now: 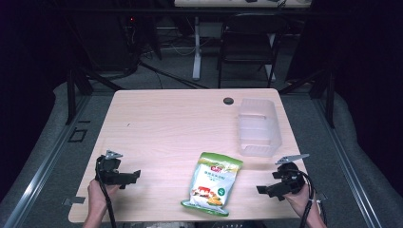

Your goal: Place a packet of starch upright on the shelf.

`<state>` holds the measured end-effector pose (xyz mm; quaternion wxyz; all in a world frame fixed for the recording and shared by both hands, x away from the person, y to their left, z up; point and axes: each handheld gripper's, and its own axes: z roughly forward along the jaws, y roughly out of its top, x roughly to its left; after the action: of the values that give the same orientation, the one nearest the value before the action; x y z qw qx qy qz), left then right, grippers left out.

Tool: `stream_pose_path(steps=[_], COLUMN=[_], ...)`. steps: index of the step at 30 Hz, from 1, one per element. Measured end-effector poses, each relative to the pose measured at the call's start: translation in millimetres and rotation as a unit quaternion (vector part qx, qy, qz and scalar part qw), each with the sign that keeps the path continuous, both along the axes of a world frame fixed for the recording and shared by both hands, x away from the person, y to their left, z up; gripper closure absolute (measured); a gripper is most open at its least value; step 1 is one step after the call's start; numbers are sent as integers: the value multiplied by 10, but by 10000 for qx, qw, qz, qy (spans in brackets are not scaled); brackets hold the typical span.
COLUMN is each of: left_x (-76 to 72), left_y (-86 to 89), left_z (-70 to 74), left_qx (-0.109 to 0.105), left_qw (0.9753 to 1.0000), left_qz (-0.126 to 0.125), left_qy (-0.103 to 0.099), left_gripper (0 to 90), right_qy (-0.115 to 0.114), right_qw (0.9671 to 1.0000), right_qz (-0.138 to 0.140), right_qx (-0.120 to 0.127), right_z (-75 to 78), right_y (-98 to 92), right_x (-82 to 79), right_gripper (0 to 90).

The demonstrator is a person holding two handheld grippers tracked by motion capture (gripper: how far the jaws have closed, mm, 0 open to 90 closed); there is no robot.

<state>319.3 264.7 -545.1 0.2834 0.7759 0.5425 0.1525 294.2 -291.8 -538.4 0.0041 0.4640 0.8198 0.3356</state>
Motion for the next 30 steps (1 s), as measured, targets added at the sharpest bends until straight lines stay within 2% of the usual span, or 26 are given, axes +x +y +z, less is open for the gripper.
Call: stream_pose_path(steps=[8,15,18,19,27,30], left_x=[8,25,35,44,61,61], left_y=[-11,-37,-32,-39,-47,-45], left_z=[0,-15,-15,-21,-26,-26], left_qx=[-6,4,-85,-86,-96,-108], left_qw=[10000,10000,9999,9999,9999,9998], left_qz=[-23,-15,-33,-22,-52,-59], left_qy=[24,57,102,85,125,124], left_gripper=[3,3,3,3,4,4], right_qy=[-53,85,124,175,293,334], right_qw=[9998,9993,9991,9988,9978,9979], right_qz=[159,271,316,372,377,387], right_qx=[104,241,249,283,461,406], right_z=[17,14,2,-4,-43,-68], right_y=[171,304,352,408,565,633], right_x=[56,132,156,183,341,409], right_gripper=[13,77,104,139,157,167])
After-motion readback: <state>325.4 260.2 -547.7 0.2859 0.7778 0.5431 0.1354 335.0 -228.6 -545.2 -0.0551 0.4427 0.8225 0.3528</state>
